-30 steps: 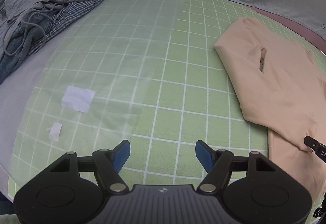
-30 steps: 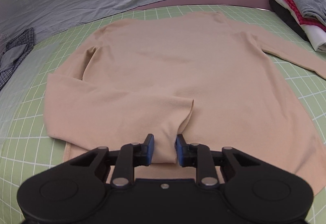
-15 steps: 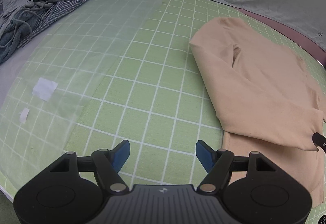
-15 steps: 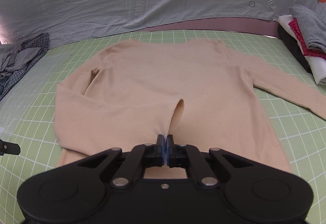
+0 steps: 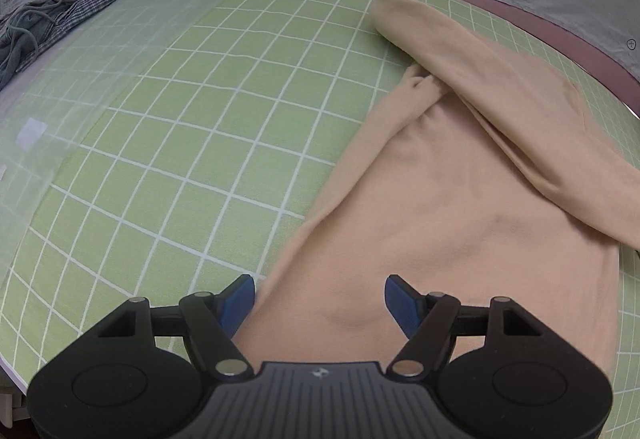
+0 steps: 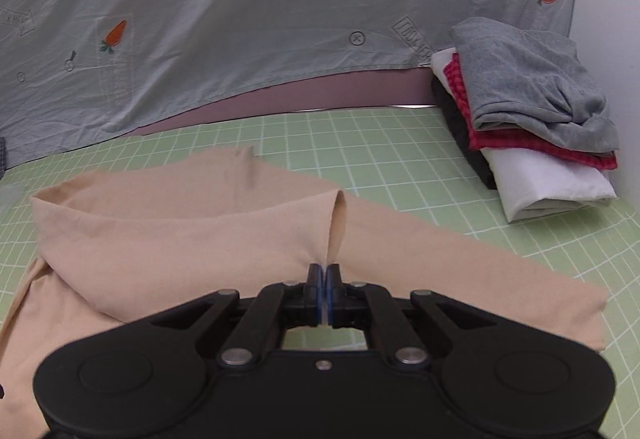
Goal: Fold clothes
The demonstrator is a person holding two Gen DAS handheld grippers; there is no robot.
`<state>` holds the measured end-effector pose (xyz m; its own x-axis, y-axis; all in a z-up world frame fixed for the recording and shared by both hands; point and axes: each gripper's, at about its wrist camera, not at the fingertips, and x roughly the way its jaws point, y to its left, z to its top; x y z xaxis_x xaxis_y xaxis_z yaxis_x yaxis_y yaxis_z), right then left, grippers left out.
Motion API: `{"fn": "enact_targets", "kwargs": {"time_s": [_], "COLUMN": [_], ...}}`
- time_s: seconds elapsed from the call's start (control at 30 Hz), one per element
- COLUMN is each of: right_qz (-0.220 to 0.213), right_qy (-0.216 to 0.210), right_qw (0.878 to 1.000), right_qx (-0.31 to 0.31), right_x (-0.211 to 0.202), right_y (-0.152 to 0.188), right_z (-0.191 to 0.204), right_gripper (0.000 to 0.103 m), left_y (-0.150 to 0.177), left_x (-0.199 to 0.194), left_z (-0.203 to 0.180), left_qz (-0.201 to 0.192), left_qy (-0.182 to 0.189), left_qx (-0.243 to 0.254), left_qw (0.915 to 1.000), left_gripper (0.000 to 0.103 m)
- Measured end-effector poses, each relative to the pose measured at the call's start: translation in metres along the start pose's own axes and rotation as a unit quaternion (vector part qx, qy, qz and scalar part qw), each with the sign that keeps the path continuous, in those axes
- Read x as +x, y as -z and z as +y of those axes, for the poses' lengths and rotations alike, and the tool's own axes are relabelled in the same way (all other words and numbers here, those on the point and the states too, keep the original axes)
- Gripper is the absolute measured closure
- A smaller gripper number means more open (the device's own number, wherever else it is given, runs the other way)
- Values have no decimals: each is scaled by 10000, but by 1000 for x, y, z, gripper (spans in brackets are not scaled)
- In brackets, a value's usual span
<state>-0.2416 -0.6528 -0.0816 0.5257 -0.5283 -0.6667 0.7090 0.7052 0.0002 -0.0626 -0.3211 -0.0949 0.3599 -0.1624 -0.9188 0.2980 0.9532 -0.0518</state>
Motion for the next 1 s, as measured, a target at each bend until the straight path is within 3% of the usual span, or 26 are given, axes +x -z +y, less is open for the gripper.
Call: {"fn": "enact_targets", "kwargs": {"time_s": [0.2,0.23,0.33,0.4,0.53,0.67,1.0], "right_qz": [5,-7,-97,-147,-309,-304,-174], "right_qy": [481,488,438,267,18,-136,59], "right_qw": [9988,9988,9990,9995,9995,9994,9997], "right_qx": [49,26,-78,-59,-27,-79,-171], "right_x": [23,21,13,5,-15,-36,-74], "right_y": [-5,-3,5,12,25,40,81], "right_z": [-27,-24,-8,7,40,85,215], "right_gripper": [98,94,42,33,0,0,0], "left_y": [3,4,6,6,6,7,-11], "left_x": [-12,-14,-20,-23,-29,-34,-30], "left_z": [9,11,20,26,47,72,154], "left_qz": [-227,-280,-437,-512,-587,-636,-537], "left_qy": [-227,-236,-279,-309,-227,-128,119], "left_qx": [-188,-198,-213,-237,-190,180,652], "left_qw": [9993,9991,9984,9979,9978,9977,9964], "left_gripper": [22,21,16,16,15,14,13]}}
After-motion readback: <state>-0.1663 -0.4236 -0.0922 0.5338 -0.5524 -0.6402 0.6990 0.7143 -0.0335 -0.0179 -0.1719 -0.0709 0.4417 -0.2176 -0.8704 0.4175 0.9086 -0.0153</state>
